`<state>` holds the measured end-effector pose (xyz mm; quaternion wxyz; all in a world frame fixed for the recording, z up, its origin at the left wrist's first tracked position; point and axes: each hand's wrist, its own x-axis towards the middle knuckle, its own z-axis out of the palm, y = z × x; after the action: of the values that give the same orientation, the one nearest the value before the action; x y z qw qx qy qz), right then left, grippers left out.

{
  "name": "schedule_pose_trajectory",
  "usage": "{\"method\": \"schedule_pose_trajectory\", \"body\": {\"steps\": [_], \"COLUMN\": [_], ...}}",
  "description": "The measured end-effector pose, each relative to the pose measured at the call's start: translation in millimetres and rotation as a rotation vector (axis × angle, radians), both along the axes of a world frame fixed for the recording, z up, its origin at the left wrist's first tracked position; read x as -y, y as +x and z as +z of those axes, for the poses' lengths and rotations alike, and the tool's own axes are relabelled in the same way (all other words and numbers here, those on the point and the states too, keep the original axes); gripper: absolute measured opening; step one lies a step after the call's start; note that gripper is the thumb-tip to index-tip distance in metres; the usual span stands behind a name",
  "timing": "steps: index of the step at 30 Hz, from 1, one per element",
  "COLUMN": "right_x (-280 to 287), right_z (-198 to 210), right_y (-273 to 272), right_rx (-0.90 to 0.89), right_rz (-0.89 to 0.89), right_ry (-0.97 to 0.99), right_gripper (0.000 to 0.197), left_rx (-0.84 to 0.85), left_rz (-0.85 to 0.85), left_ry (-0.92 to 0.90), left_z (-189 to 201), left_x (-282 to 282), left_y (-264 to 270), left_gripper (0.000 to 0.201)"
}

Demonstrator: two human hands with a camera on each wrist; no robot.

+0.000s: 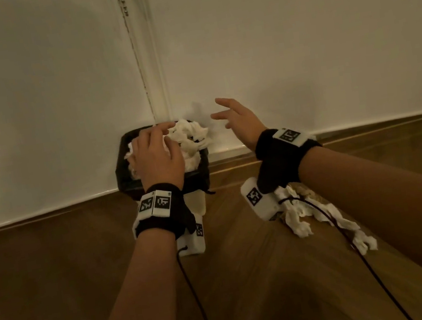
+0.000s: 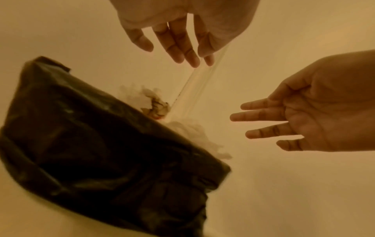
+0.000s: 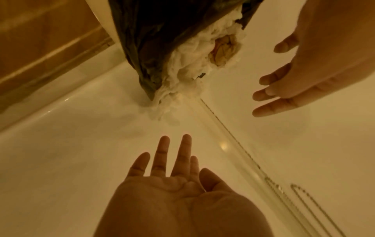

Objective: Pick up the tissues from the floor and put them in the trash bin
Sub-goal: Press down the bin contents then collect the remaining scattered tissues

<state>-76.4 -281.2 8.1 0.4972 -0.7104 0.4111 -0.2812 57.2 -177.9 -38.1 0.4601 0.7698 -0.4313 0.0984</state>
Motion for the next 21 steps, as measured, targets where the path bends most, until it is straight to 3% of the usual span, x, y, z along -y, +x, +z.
{"method": "schedule_pose_trajectory", "body": {"steps": [5, 10, 21], "right_x": [9.0, 14.9, 30.1], "right_z": [-11.2, -38.2, -98.6], "right_y": [-87.4, -164.6, -241.2], "right_rx": [-0.046, -0.036, -0.343], "right_rz": [-0.111, -0.306, -0.404], "right_ry": [-0.087, -0.021, 0.115], "right_gripper": [0.035, 0.032, 0.027], "left_rx": [0.048, 0.059, 0.085], "left_rz": [-0.165, -0.29, -0.475], "left_ry": [-0.076, 0.01, 0.34], "left_z": [-1.6, -20.4, -75.2], "left_x": [11.4, 21.9, 48.1], "left_y": [-47.6, -93.5, -184.3], "left_gripper": [0.028, 0.029, 0.025]}}
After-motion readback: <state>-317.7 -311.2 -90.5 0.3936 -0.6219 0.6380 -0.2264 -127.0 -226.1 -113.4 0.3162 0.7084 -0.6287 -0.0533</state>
